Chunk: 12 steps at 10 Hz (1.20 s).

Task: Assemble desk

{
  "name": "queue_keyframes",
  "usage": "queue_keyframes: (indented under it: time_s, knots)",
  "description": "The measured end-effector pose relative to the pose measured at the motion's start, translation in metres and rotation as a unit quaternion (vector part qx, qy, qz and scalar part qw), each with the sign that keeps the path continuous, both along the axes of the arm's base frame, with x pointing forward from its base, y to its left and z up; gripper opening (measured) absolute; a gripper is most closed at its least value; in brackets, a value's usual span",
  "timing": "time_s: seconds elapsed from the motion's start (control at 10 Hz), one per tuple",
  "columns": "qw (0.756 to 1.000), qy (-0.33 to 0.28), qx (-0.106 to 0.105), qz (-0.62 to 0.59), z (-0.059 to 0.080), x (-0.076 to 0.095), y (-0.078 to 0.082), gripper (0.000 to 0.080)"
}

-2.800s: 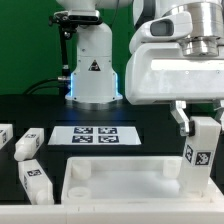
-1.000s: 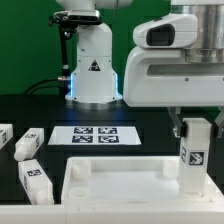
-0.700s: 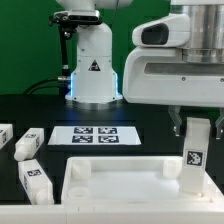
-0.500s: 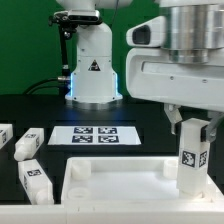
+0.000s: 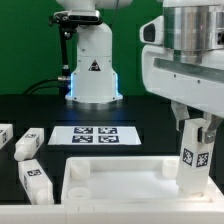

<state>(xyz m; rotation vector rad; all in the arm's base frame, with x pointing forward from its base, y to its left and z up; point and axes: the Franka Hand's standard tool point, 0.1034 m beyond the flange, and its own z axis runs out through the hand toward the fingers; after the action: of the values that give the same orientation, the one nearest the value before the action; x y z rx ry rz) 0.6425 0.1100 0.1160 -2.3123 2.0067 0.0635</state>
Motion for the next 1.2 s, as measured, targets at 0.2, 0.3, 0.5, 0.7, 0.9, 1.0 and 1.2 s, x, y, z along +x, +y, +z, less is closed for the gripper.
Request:
queue_keyframes:
  time_s: [0.2,0.3,0.5,0.7,0.9,1.0,1.2]
  knots:
    - [0.998,-0.003,0.003,-0.07,0.0,-0.0005,-0.0002,0.0285]
    - [0.999,-0.006,0.002,-0.039,0.0001,-0.0003,-0.0004,0.0285]
    - [0.999,-0.011,-0.003,0.043,-0.0002,-0.0012,-0.0004,0.0469]
    - [0.976,-0.027,-0.006,0.215,-0.0013,-0.0022,0.0051,0.0604]
    - [0.964,-0.031,-0.008,0.263,-0.0014,-0.0018,0.0029,0.0647]
    - [0.953,-0.034,-0.009,0.3,-0.0015,-0.0019,0.0028,0.0647]
    - [0.883,-0.054,-0.026,0.466,-0.0083,-0.0043,0.0037,0.0649]
